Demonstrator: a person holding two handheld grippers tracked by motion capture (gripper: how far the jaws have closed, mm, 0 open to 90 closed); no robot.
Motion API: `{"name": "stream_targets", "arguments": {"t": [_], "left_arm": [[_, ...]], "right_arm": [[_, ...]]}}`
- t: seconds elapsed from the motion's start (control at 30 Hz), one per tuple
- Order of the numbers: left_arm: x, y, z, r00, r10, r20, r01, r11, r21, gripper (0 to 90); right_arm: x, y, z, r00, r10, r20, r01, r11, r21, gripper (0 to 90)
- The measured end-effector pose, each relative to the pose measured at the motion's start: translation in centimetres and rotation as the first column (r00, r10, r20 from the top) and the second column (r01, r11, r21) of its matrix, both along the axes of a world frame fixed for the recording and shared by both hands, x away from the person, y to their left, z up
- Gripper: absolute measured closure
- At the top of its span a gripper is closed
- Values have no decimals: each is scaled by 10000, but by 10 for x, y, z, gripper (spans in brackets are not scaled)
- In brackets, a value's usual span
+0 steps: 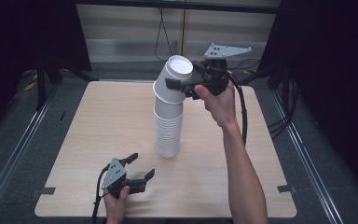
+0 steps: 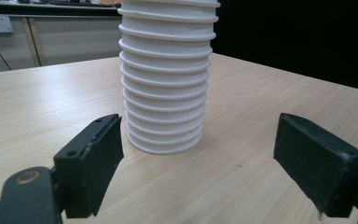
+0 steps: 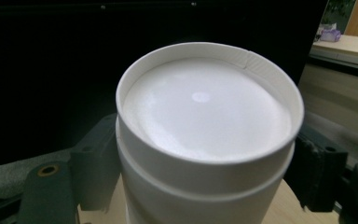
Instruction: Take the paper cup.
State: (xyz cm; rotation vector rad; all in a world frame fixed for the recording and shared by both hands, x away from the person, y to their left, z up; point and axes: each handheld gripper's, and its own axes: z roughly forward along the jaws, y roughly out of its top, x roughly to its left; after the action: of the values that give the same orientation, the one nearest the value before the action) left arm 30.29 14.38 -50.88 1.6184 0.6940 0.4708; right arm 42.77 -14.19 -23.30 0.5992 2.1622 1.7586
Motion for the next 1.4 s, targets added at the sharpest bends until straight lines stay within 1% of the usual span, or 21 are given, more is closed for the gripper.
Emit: {"name": "stream_targets", "arguments": {"t": [0.1, 0.2, 0.23, 0.27, 0.37, 0.47, 0.57, 0.7, 0.83, 1.07, 1.3, 1.33, 1.4], "left_arm": [[0, 0, 0, 10000, -24, 3, 24, 10000, 14, 155], [0, 0, 0, 10000, -4, 0, 4, 10000, 10, 155], [0, 0, 0, 10000, -4, 0, 4, 10000, 10, 155], [0, 0, 0, 10000, -23, 2, 23, 10000, 8, 155], [0, 0, 0, 10000, 8, 12, -8, 10000, 11, 155], [0, 0, 0, 10000, 2, 11, -2, 10000, 6, 155], [0, 0, 0, 10000, -20, 16, 20, 10000, -3, 155], [0, 0, 0, 10000, 71, -53, -72, 10000, -20, 155], [0, -1, 0, 10000, 48, -64, -48, 10000, 4, 155], [0, -1, 0, 10000, 61, -11, -61, 10000, 56, 155], [0, -1, 0, 10000, 4, -30, -4, 10000, 34, 155], [0, -2, 0, 10000, 33, -40, -33, 10000, 43, 155], [0, -1, 0, 10000, 2, -39, -2, 10000, 32, 155]], "right_arm": [[-1, -4, 0, 9999, 82, 130, -87, 9990, 427, 225], [-2, -7, -1, 9998, 11, 188, -24, 9977, 672, 225], [-2, -7, -1, 9998, 11, 188, -24, 9977, 672, 225], [-2, -9, -3, 9997, -31, 261, 7, 9958, 915, 226], [-3, -13, -4, 9995, -85, 293, 48, 9923, 1238, 226], [-3, -16, -5, 9996, -21, 281, -23, 9876, 1571, 226], [-4, -18, -6, 9996, -45, 275, -4, 9845, 1751, 226], [-4, -20, -8, 9999, 56, 102, -76, 9774, 2114, 226], [-6, -23, -10, 9999, 35, 146, -70, 9686, 2484, 226], [-9, -29, -10, 9998, -113, 154, 66, 9606, 2779, 226], [-14, -35, -14, 9995, -258, 206, 189, 9589, 2833, 226], [-15, -37, -15, 9995, -274, 185, 209, 9568, 2900, 227], [-17, -40, -16, 9994, -296, 200, 225, 9559, 2929, 227]]}}
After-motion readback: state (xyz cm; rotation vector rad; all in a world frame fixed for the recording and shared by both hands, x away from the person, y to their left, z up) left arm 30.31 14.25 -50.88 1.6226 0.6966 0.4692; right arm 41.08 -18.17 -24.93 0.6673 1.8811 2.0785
